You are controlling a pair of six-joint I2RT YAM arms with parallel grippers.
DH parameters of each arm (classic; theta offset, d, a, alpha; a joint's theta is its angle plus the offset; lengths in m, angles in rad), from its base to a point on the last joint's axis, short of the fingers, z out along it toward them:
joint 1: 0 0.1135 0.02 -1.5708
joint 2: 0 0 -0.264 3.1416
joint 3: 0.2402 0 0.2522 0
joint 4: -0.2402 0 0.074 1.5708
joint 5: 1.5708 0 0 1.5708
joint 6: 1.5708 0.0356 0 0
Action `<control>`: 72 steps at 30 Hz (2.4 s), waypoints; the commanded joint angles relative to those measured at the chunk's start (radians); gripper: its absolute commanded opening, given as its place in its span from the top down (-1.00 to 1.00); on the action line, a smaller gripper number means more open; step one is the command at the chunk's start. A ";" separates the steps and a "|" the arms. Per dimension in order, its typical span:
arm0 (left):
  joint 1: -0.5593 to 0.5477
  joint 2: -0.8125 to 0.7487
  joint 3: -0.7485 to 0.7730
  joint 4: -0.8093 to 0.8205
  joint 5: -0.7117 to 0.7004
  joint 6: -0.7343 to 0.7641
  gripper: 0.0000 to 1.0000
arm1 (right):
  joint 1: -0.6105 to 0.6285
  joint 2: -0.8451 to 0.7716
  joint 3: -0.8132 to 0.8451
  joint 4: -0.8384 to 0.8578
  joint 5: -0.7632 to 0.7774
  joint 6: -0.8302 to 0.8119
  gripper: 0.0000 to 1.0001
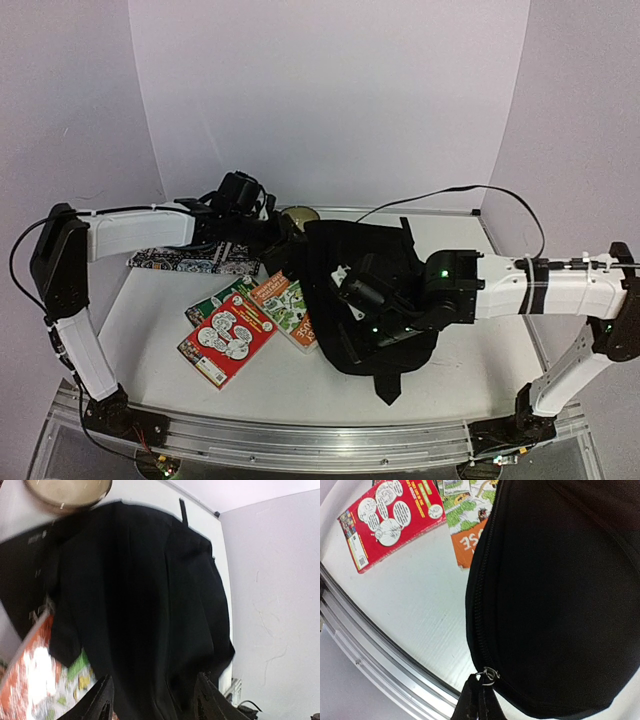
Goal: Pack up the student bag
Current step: Unzip the largest pocket of the student bag, then hold the largest pocket of the student bag.
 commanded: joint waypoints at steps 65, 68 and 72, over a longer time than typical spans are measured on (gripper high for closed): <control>-0.056 -0.269 -0.185 -0.215 -0.109 -0.035 -0.08 | 0.001 0.303 0.338 0.108 0.038 -0.113 1.00; -0.126 -0.259 -0.192 -0.213 -0.126 -0.073 -0.08 | 0.001 0.325 0.353 0.124 0.025 -0.118 1.00; -0.185 -0.212 -0.175 -0.205 -0.146 -0.106 -0.08 | 0.001 0.344 0.372 0.135 0.011 -0.123 1.00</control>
